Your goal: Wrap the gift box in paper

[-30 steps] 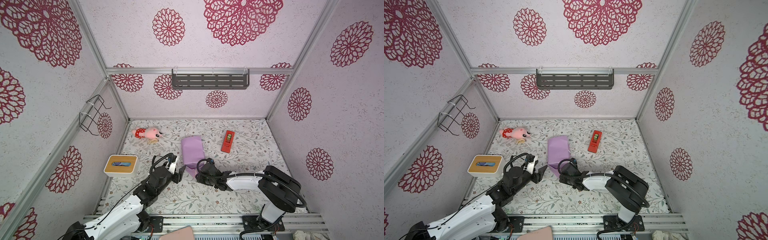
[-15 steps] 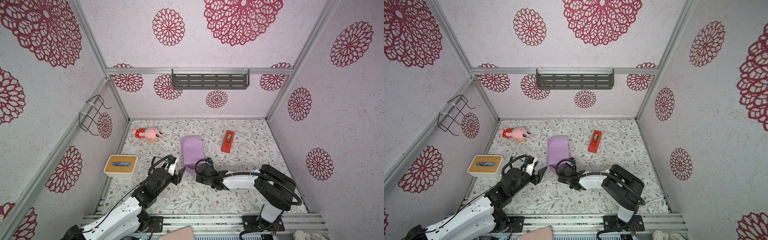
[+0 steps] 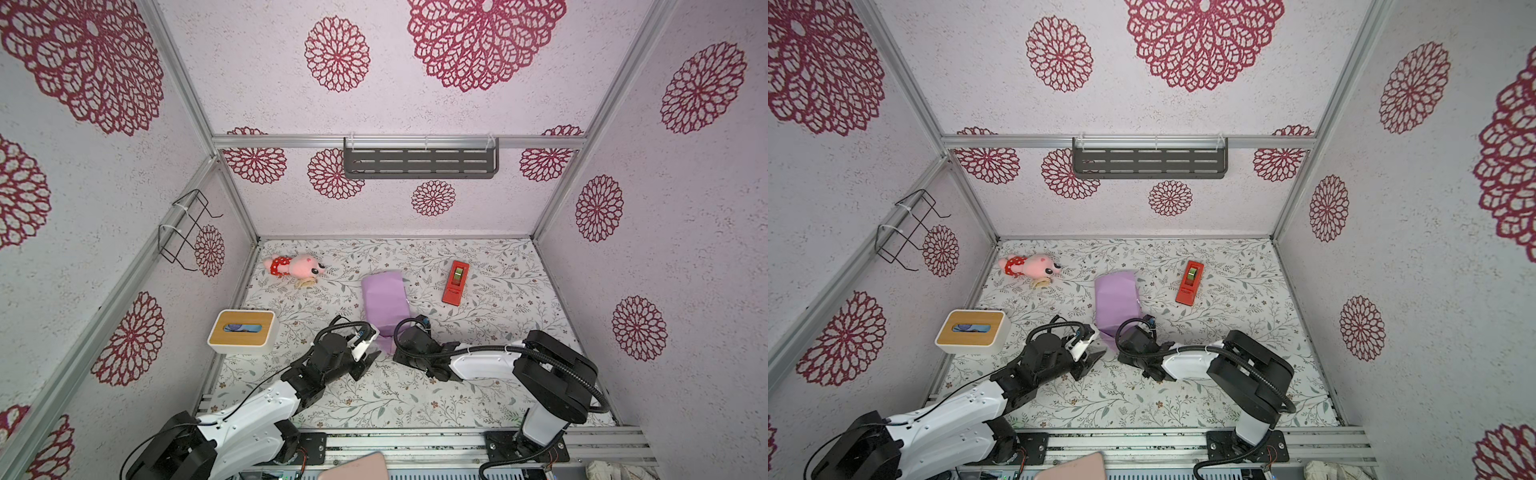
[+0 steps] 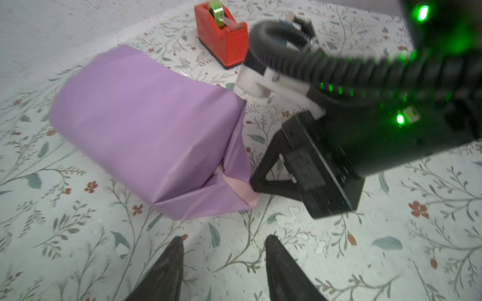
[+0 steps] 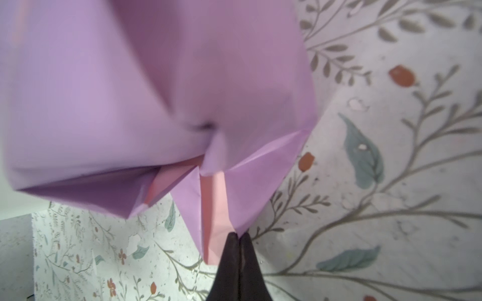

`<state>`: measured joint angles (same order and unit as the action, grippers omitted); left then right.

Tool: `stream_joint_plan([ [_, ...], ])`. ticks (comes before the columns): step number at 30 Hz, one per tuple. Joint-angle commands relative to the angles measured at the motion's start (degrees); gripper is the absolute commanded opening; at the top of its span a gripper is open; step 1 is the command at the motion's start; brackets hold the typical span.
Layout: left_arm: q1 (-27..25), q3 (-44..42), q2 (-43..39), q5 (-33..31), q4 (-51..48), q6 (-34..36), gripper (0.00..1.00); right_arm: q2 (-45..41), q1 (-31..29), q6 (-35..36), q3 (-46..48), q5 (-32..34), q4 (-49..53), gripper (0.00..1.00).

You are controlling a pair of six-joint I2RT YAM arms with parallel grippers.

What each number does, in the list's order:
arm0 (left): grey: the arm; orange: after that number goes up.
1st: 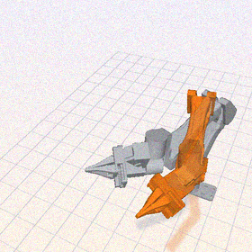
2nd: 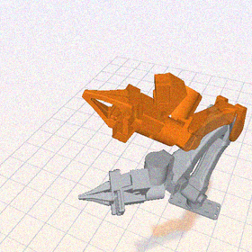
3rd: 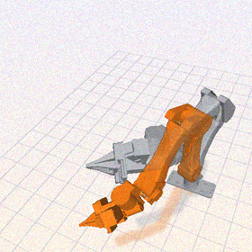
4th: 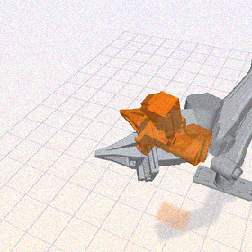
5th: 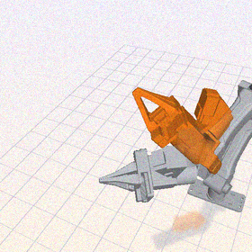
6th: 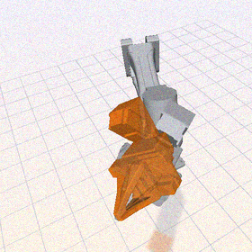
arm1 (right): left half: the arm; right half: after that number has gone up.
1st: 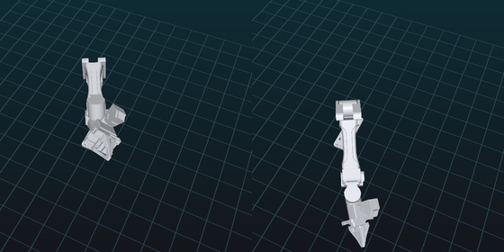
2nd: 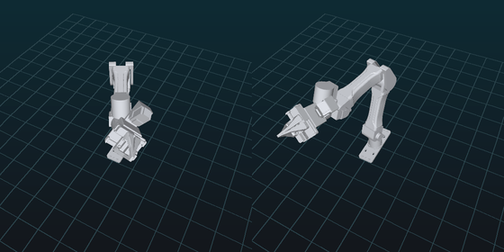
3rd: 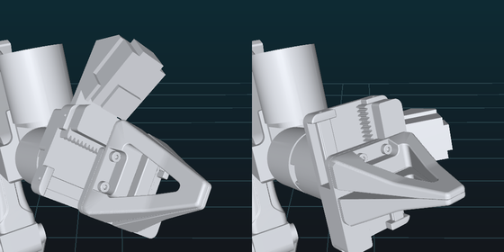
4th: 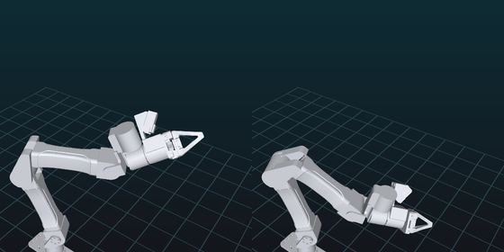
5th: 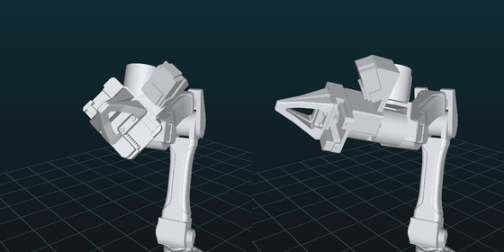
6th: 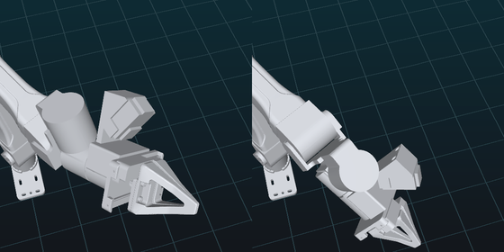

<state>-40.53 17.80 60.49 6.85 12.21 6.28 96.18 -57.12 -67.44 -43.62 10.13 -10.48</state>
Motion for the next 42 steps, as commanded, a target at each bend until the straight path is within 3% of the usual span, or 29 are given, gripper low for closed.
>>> stream_joint_plan([
  [1, -0.44, 0.14, 3.78, 6.82, 4.88, 10.17, 0.53, -3.38, 0.81, -2.86, 1.02, -0.29, -2.77, 0.0],
  [16, -0.95, 4.55, 25.21, 2.83, 17.58, 22.96, 0.54, -4.69, 2.18, -5.27, 3.66, -3.45, -7.67, 0.0],
  [25, -0.25, 5.56, 30.54, 2.38, 21.36, 27.32, 0.5, -6.17, 2.42, -6.28, 4.78, -3.3, -8.9, 0.0],
  [42, -0.16, 6.07, 35.84, 6.39, 25.59, 30.2, 0.32, -6.69, 2.42, -7.83, 5.72, -3.89, -10.68, 0.0],
])
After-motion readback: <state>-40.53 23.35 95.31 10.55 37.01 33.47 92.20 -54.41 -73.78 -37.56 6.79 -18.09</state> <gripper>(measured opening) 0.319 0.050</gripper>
